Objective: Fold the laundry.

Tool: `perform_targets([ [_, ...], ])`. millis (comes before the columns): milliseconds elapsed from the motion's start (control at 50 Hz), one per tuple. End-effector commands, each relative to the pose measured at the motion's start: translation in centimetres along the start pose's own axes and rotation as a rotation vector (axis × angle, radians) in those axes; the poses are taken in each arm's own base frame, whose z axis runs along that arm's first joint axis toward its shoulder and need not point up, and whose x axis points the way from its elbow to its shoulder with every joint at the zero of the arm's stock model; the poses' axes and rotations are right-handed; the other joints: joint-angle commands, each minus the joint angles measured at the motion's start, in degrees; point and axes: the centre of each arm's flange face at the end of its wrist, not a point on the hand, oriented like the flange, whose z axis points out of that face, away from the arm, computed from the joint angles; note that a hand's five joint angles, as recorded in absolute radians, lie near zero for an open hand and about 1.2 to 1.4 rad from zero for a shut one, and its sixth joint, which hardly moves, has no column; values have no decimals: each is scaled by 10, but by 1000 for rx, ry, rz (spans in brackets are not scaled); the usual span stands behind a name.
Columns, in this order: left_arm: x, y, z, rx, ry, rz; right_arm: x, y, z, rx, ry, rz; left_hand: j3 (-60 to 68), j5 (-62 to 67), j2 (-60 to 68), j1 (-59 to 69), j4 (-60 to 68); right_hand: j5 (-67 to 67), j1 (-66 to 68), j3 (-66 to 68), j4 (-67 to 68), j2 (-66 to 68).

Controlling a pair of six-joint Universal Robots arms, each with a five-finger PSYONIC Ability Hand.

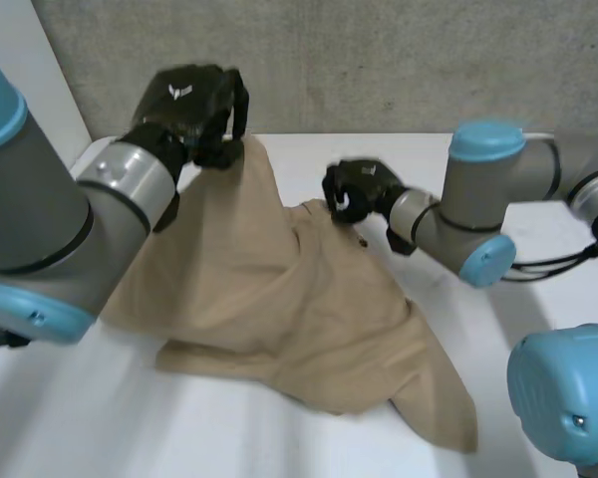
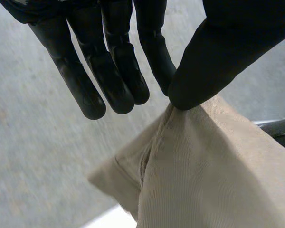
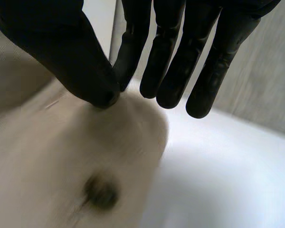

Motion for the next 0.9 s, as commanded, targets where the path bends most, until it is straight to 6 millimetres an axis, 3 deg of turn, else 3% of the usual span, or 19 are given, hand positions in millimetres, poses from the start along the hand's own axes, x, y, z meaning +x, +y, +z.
perform_targets([
  [20,-7,-49,34,239,-29,61,16,-110,-30,239,116,-72,117,134,115,163,113,137,238,123,122,127],
  [80,-8,-86,38,392,-41,70,33,-149,-54,309,187,-93,117,134,115,163,113,137,238,123,122,127],
  [160,6,-117,29,497,-9,63,36,-179,-83,332,227,-110,117,134,115,163,113,137,238,123,122,127],
  [220,19,-125,21,514,26,52,42,-183,-104,299,264,-110,117,134,115,163,113,137,238,123,122,127],
  [280,43,-118,12,483,95,34,51,-193,-127,291,305,-135,117,134,115,163,113,137,238,123,122,127],
  [320,68,-94,0,396,178,29,55,-194,-142,266,339,-173,117,134,115,163,113,-219,-118,-233,-234,-229],
  [360,79,-76,-8,335,217,30,54,-192,-148,243,351,-207,117,134,115,163,113,-422,-321,-436,-437,-432],
  [380,83,-67,-12,306,228,30,53,-185,-150,211,359,-240,74,91,72,120,70,-476,-375,-490,-491,-486],
  [440,84,-44,-21,229,227,33,53,-168,-150,140,361,-283,-272,-254,-274,-226,-275,-534,-432,-547,-549,-543],
  [480,80,-31,-23,184,187,31,49,-151,-149,70,349,-324,-437,-420,-439,-391,-441,-554,-453,-568,-569,-564],
  [540,59,-19,-19,140,85,35,50,-128,-147,-24,336,-360,-557,-540,-559,-511,-561,-563,-462,-577,-578,-573],
  [560,39,-11,-14,108,-1,41,49,-122,-146,-46,328,-367,-559,-542,-561,-513,-562,-563,-462,-577,-578,-573],
  [640,-3,10,-10,12,-170,49,32,-88,-132,-129,243,-391,-561,-543,-562,-514,-564,-563,-462,-577,-578,-573],
  [700,-18,26,-14,-63,-210,52,2,-67,-114,-151,131,-413,-564,-547,-566,-518,-568,-563,-462,-577,-578,-573],
  [780,-30,47,-22,-141,-240,51,-18,-42,-90,-138,12,-461,-566,-548,-567,-519,-569,-563,-462,-577,-578,-573],
  [900,-44,66,-38,-219,-277,52,-29,-16,-57,-99,-60,-542,-569,-552,-571,-523,-573,-563,-462,-577,-578,-573],
])
